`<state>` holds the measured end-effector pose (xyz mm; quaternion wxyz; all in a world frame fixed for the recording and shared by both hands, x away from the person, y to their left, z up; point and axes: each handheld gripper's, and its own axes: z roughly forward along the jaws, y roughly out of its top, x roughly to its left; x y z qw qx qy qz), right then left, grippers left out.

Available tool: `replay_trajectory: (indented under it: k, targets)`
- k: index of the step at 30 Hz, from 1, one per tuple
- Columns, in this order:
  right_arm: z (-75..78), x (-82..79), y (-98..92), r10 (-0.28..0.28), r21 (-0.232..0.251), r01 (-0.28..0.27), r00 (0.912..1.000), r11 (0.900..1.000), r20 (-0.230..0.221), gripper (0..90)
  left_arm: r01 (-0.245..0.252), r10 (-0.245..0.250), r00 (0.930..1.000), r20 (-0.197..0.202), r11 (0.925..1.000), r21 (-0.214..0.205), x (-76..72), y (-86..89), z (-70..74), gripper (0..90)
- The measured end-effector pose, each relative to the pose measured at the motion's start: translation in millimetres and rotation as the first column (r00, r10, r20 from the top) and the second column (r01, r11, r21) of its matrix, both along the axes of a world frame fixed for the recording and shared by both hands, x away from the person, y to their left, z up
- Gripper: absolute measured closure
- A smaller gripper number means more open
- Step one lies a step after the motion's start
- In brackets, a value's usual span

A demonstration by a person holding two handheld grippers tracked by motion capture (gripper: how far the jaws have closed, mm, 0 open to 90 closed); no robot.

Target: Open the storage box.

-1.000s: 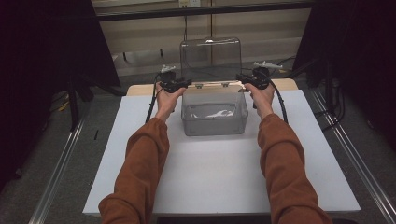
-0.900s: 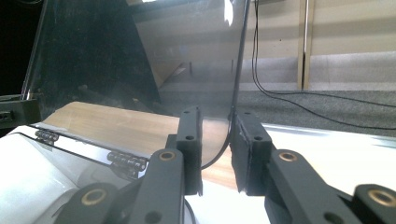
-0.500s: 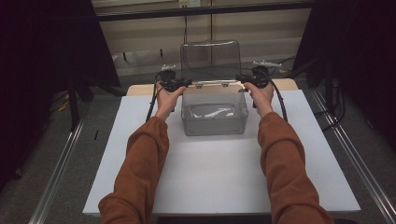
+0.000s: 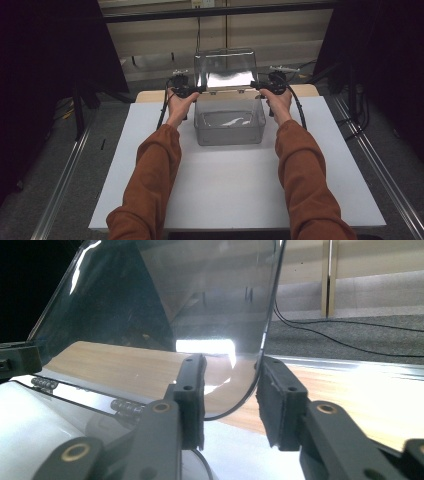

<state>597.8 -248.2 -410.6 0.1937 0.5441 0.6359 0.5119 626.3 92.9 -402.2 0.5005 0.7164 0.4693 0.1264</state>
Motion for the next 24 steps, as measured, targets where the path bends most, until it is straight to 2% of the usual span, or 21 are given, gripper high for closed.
replay_trajectory:
  k: [3, 8, 11, 18, 24]
  targets:
    - [-1.6, 0.7, -0.9, 0.001, 0.021, -0.001, 0.9999, 0.9998, -0.012, 62.2, -0.009, 0.009, 1.0000, 0.000, 0.9999, 0.005, 0.6, -0.8, -0.2, 51.6]
    - [-2.8, 0.8, 0.2, 0.000, 0.028, 0.001, 0.9998, 0.9996, -0.020, 59.9, -0.008, 0.008, 0.9999, -0.006, 0.9999, 0.009, 1.0, -0.3, -0.1, 50.4]
    - [-3.9, 1.2, 0.8, -0.003, 0.038, 0.004, 0.9997, 0.9993, -0.023, 58.7, -0.012, 0.012, 0.9997, -0.020, 0.9999, -0.009, 1.6, 0.4, -1.0, 49.9]
    - [-5.9, 1.4, 3.6, -0.017, 0.045, 0.018, 0.9995, 0.9988, -0.027, 56.3, -0.024, 0.023, 0.9993, -0.028, 0.9996, -0.018, 2.2, 0.2, -2.6, 49.8]
    - [-5.8, 1.2, 6.4, -0.025, 0.030, 0.026, 0.9993, 0.9992, -0.026, 53.5, -0.040, 0.040, 0.9988, -0.028, 0.9988, -0.026, 2.2, -1.1, -4.5, 49.4]
